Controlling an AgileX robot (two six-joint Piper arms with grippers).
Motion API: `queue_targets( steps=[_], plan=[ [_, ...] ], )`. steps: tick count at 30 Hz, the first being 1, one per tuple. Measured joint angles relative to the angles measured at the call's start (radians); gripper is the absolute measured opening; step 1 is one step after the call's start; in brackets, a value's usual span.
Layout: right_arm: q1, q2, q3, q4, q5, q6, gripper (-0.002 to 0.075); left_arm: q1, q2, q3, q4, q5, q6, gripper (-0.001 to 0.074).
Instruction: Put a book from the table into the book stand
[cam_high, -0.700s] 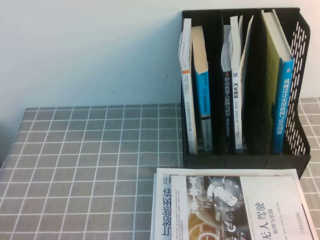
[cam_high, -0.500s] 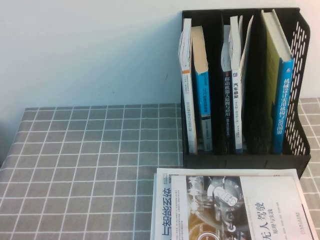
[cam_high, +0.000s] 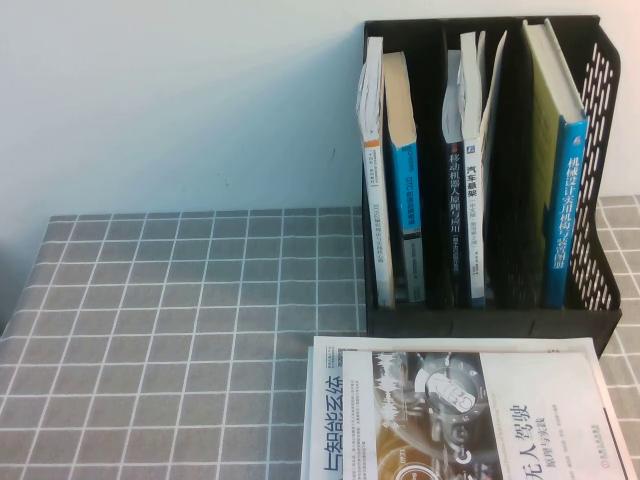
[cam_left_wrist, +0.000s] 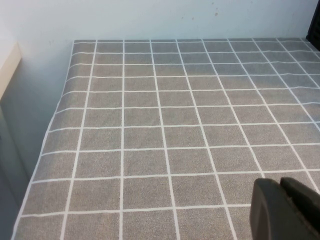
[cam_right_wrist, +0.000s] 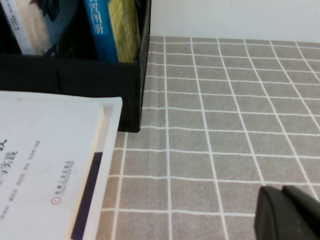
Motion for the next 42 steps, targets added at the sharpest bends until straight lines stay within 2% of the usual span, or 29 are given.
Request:
queue_targets(
  steps=[12, 15, 23, 28, 38, 42],
  plan=[
    [0.0, 0.0, 0.002, 0.0, -0.029, 0.0, -0.0003, 0.0, 0.0, 0.003, 0.0, -0.049, 0.0, -0.0003],
    [0.0, 0.0, 0.006, 0.0, -0.138, 0.0, -0.0003, 0.0, 0.0, 0.004, 0.0, -0.153, 0.0, -0.0003],
    [0.0, 0.0, 0.006, 0.0, -0.66, -0.01, -0.0003, 0.0, 0.0, 0.004, 0.0, -0.54, 0.0, -0.0003],
    [0.0, 0.0, 0.006, 0.0, -0.806, 0.004, -0.0003, 0.0, 0.0, 0.004, 0.0, -0.686, 0.0, -0.0003],
    [0.0, -0.001, 0.006, 0.0, -0.846, -0.019, -0.0003, 0.0, 0.0, 0.004, -0.001, -0.73, 0.0, -0.0003],
    [0.0, -0.001, 0.006, 0.0, -0.802, -0.023, -0.0003, 0.0, 0.0, 0.004, -0.001, -0.666, 0.002, -0.0003]
  ],
)
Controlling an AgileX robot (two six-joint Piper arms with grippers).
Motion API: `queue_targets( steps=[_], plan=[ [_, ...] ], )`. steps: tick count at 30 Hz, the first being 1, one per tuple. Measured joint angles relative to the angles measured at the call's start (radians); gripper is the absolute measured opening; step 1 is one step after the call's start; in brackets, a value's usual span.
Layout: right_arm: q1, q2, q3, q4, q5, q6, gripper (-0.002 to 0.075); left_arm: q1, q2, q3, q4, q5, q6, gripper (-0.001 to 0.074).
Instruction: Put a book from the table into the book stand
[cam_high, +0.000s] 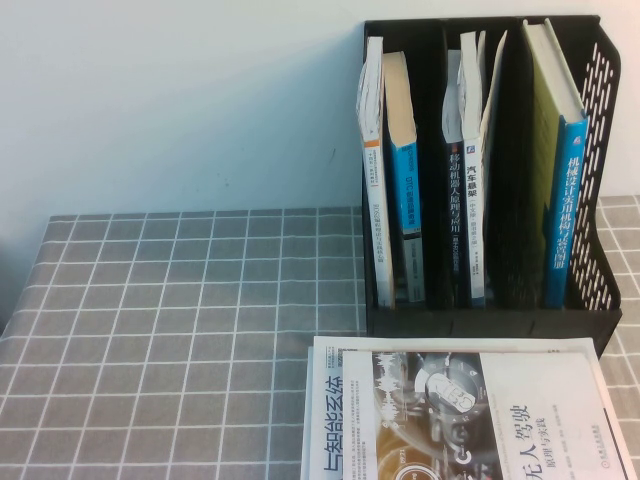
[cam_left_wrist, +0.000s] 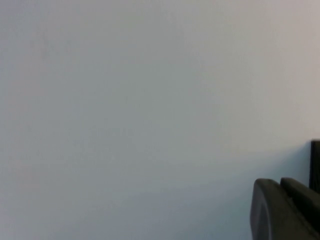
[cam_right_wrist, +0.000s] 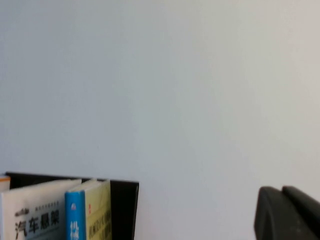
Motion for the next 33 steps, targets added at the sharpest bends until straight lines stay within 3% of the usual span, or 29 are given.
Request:
queue_targets(
  steps=[5, 11, 22, 33],
  plan=[
    [0.0, 0.0, 0.0, 0.0, 0.177, -0.002, -0.0003, 0.0, 0.0, -0.041, -0.002, 0.2, 0.037, -0.0003],
    [0.0, 0.0, 0.0, 0.0, 0.344, -0.015, -0.0003, 0.0, 0.0, -0.05, -0.002, 0.273, 0.047, -0.0003],
    [0.0, 0.0, 0.0, 0.0, 0.372, -0.065, -0.0003, 0.0, 0.0, -0.05, -0.005, 0.455, 0.037, -0.0003],
    [0.0, 0.0, 0.0, 0.0, 0.358, -0.036, -0.0003, 0.0, 0.0, -0.05, -0.011, 0.45, 0.014, -0.0003]
  ],
)
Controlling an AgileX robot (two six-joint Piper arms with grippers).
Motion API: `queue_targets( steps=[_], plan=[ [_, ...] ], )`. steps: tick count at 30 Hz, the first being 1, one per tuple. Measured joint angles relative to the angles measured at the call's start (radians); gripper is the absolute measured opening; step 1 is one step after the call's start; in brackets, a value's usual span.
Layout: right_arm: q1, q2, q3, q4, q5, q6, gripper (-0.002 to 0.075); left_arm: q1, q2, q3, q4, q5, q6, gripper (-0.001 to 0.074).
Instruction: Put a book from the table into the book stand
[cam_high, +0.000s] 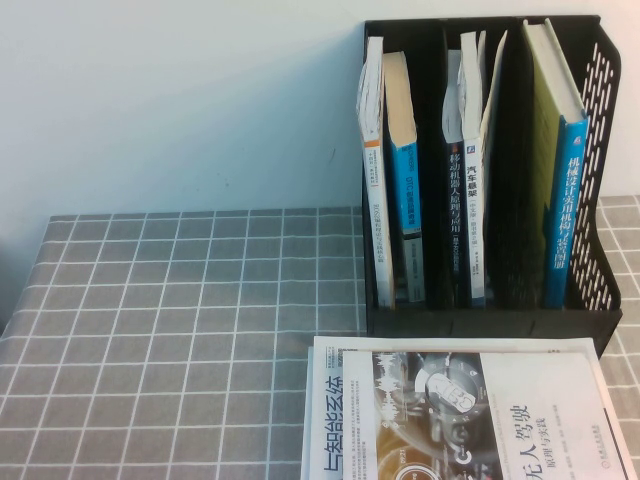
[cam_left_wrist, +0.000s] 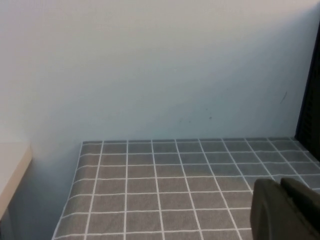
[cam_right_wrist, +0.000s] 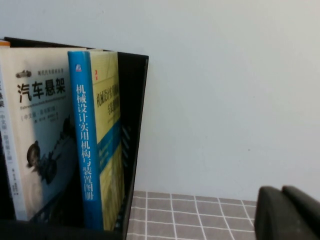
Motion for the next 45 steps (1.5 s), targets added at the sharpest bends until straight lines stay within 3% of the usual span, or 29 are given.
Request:
queue_targets(
  steps=[7, 14, 19, 23, 27, 37, 45],
  plan=[
    [0.0, 0.0, -0.013, 0.029, 0.009, 0.006, -0.0003, 0.0, 0.0, -0.044, -0.006, -0.01, -0.04, -0.0003],
    [0.0, 0.056, -0.304, 0.031, 0.361, 0.004, -0.0003, 0.0, 0.165, -0.354, -0.012, 0.18, -0.109, -0.0003],
    [0.0, 0.281, -0.565, 0.064, 0.637, 0.004, -0.0003, 0.0, 0.415, -0.604, -0.016, 0.312, -0.12, -0.0003],
    [0.0, 0.513, -0.736, 0.126, 0.836, -0.058, -0.0003, 0.0, 0.582, -0.647, -0.082, 0.342, -0.121, -0.0003],
    [0.0, 0.764, -0.785, 0.218, 0.898, -0.162, -0.0003, 0.0, 0.771, -0.647, -0.335, 0.427, -0.026, -0.0003],
    [0.0, 1.251, -0.781, 0.44, 0.834, -0.374, -0.0003, 0.0, 1.184, -0.647, -1.138, 0.544, 0.662, -0.0003],
    [0.08, 1.384, -0.678, 0.501, 0.678, -0.395, -0.0003, 0.0, 1.382, -0.647, -1.335, 0.651, 0.828, -0.0003]
  ],
)
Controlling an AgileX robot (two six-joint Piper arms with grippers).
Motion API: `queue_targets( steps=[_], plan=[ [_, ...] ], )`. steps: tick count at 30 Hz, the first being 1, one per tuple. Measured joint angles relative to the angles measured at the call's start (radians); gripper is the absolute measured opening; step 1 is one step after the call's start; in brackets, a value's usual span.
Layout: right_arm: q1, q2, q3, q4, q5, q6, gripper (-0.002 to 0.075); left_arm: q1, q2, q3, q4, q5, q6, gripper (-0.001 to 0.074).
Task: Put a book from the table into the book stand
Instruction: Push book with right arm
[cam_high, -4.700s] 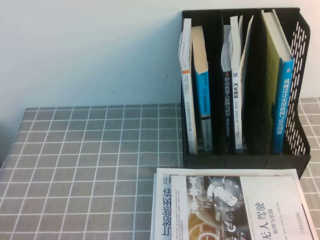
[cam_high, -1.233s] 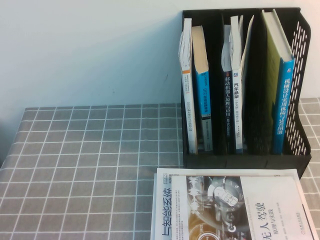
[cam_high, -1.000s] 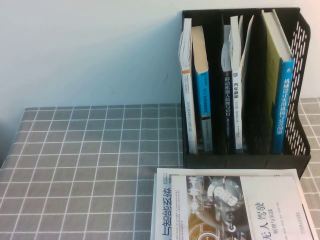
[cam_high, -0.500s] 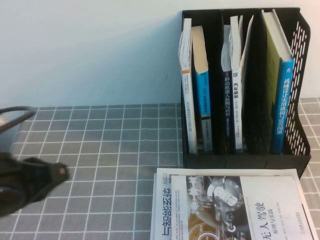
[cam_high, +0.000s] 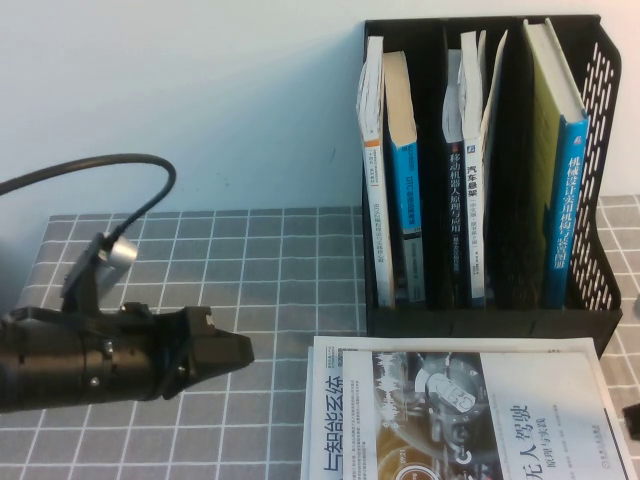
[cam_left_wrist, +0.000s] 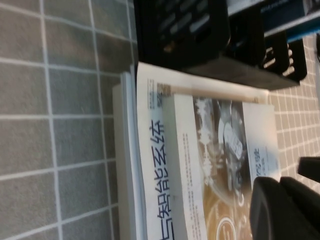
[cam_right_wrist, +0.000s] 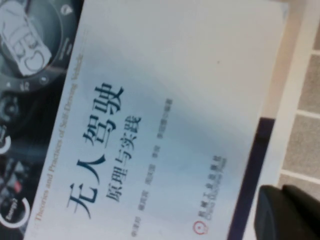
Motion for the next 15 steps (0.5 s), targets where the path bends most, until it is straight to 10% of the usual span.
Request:
queue_targets(
  steps=[7, 15],
  plan=[
    [0.07, 0.064, 0.028, 0.032, -0.064, -0.002, -0.0003, 0.0, 0.08, -0.001, -0.055, 0.056, 0.059, 0.0071],
    [0.072, 0.101, 0.024, 0.141, -0.093, -0.093, -0.0002, 0.0, 0.118, -0.002, -0.091, 0.086, 0.068, 0.0447]
  ],
)
